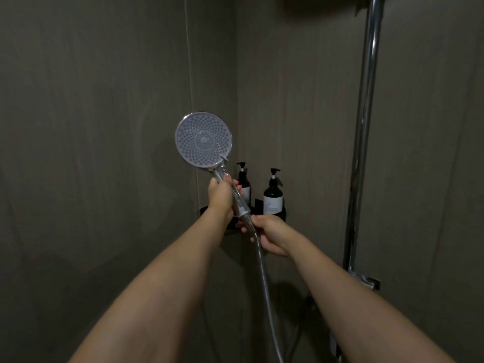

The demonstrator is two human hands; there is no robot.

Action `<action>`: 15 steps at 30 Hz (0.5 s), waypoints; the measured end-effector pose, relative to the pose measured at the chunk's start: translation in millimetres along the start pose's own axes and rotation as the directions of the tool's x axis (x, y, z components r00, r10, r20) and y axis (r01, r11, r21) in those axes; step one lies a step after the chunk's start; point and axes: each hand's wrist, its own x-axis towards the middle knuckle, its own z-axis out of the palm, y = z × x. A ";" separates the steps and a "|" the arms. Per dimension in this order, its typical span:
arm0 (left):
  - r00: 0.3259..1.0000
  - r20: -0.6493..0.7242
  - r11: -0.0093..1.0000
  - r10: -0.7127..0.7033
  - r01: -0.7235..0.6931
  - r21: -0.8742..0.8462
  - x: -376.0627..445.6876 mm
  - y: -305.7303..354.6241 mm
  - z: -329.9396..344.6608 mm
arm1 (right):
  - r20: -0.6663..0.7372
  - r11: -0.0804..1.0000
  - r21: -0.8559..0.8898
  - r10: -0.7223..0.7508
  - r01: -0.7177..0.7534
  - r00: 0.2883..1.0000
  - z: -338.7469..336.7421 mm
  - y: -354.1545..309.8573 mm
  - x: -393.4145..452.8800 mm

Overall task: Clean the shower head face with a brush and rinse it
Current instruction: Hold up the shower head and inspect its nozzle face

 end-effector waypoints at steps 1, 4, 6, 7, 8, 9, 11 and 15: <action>1.000 0.002 1.000 -0.003 0.003 -0.008 -0.8 -0.6 -0.2 | -0.010 0.998 -0.060 -0.021 0.020 1.000 -0.1 -0.1 0.1; 1.000 -0.011 1.000 -0.012 0.011 -0.029 -0.1 -1.0 -0.1 | -0.050 0.994 -0.069 -0.090 0.086 0.995 0.7 -0.1 -1.2; 1.000 -0.015 0.999 -0.020 0.019 -0.041 2.2 -0.6 -0.2 | -0.009 0.998 0.049 -0.049 0.049 0.999 0.6 -1.0 -1.0; 1.000 -0.009 0.999 -0.023 0.023 -0.040 2.0 -0.6 -0.2 | 0.005 0.999 0.049 -0.023 0.023 1.000 0.5 -2.4 -1.2; 1.000 0.000 0.999 -0.025 0.025 -0.034 0.9 -0.7 0.5 | 0.003 1.000 0.007 -0.009 0.009 1.000 -0.8 -3.4 -1.2; 1.000 0.007 0.999 -0.026 0.026 -0.030 -0.7 -0.9 1.3 | -0.001 0.999 -0.049 -0.020 0.020 1.000 -1.7 -3.6 -1.7; 1.000 0.012 0.999 -0.026 0.027 -0.031 -2.8 -1.8 3.4 | -0.023 0.993 -0.101 -0.058 0.056 0.998 -0.9 -3.0 -4.5; 0.999 0.025 1.000 -0.023 0.024 -0.004 -2.4 -2.4 5.5 | -0.045 0.997 0.067 -0.030 0.033 0.999 -1.1 -1.8 -3.8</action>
